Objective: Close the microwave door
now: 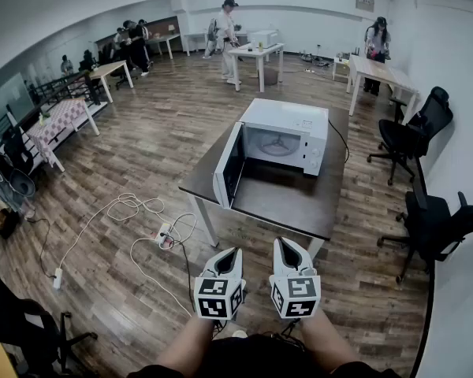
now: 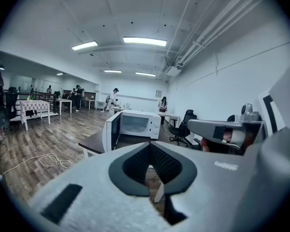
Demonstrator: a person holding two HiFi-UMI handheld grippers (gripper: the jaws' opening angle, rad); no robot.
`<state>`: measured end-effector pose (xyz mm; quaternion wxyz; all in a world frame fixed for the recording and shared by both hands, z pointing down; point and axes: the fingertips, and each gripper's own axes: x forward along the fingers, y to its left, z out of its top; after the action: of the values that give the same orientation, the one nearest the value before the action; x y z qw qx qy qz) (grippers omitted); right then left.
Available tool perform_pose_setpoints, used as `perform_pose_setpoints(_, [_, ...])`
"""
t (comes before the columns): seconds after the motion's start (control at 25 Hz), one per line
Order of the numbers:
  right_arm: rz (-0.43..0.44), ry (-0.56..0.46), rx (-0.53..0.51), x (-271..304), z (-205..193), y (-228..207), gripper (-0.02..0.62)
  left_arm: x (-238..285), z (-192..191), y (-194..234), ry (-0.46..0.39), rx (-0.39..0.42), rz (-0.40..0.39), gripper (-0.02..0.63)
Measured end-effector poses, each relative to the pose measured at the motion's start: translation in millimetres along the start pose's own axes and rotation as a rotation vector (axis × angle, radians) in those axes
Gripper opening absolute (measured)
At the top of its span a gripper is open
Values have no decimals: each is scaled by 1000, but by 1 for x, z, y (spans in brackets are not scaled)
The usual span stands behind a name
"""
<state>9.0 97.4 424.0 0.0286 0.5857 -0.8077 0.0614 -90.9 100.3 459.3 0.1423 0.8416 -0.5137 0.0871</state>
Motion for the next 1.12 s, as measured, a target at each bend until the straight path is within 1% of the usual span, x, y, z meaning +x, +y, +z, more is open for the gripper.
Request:
perform_pose_setpoints(0.24, [3, 7, 9, 6, -2, 9, 6, -4, 3, 13, -11, 6, 11, 9])
perform_pose_setpoints(0.4, [6, 18, 2, 10, -5, 9, 6, -1, 0, 14, -3, 1, 14, 9])
perform_pose_setpoints(0.56, [5, -12, 35, 10, -5, 6, 8, 3, -2, 15, -1, 3, 15, 9])
perform_pose_setpoints(0.88, [8, -19, 6, 3, -3, 0, 8, 8, -6, 2, 16, 0, 10, 9])
perform_pose_setpoints(1.12, [10, -19, 23, -7, -8, -15, 8, 9, -10, -12, 3, 3, 21, 9])
